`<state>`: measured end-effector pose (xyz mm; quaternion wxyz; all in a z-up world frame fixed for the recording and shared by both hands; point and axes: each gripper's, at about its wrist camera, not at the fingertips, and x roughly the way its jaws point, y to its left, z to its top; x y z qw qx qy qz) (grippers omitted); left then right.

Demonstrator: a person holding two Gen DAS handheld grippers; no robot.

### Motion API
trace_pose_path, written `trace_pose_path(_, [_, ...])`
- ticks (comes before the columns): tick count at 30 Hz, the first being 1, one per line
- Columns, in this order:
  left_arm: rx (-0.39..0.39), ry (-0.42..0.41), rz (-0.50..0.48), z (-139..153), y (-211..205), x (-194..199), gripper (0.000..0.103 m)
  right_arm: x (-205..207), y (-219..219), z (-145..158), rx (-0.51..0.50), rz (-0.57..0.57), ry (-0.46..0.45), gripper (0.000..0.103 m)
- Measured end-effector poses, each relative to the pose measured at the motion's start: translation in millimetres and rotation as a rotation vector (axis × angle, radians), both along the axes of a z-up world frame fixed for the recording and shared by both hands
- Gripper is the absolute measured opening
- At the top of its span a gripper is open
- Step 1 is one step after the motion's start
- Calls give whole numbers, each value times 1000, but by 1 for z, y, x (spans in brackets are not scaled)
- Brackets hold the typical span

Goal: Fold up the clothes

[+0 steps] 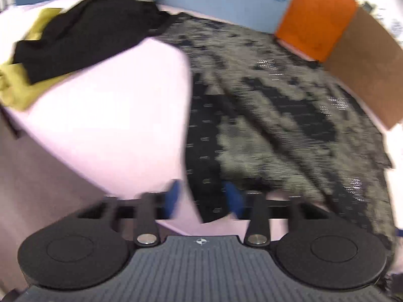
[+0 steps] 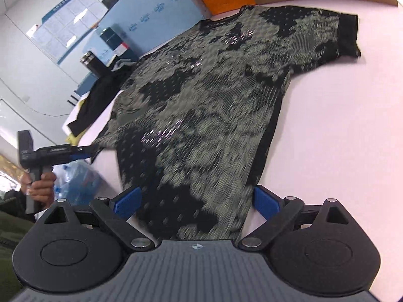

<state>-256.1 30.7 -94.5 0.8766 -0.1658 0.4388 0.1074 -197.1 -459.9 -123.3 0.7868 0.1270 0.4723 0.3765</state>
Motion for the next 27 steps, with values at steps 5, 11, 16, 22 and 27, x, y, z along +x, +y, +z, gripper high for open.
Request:
trace_pose_path(5, [122, -24, -22, 28, 1, 1, 1, -2, 8, -2, -70, 59, 15, 14])
trace_pose_path(11, [233, -115, -75, 89, 15, -4, 1, 22, -17, 8, 171, -13, 161, 7])
trace_pose_path(16, [275, -32, -83, 88, 31, -19, 11, 32, -29, 15, 200, -27, 215, 7])
trace_pose_path(22, [62, 14, -33, 33, 27, -41, 84, 20, -20, 2, 43, 51, 173, 58])
trace_pose_path(27, [-70, 40, 111, -11, 17, -26, 79, 9, -15, -1, 71, 80, 144, 74])
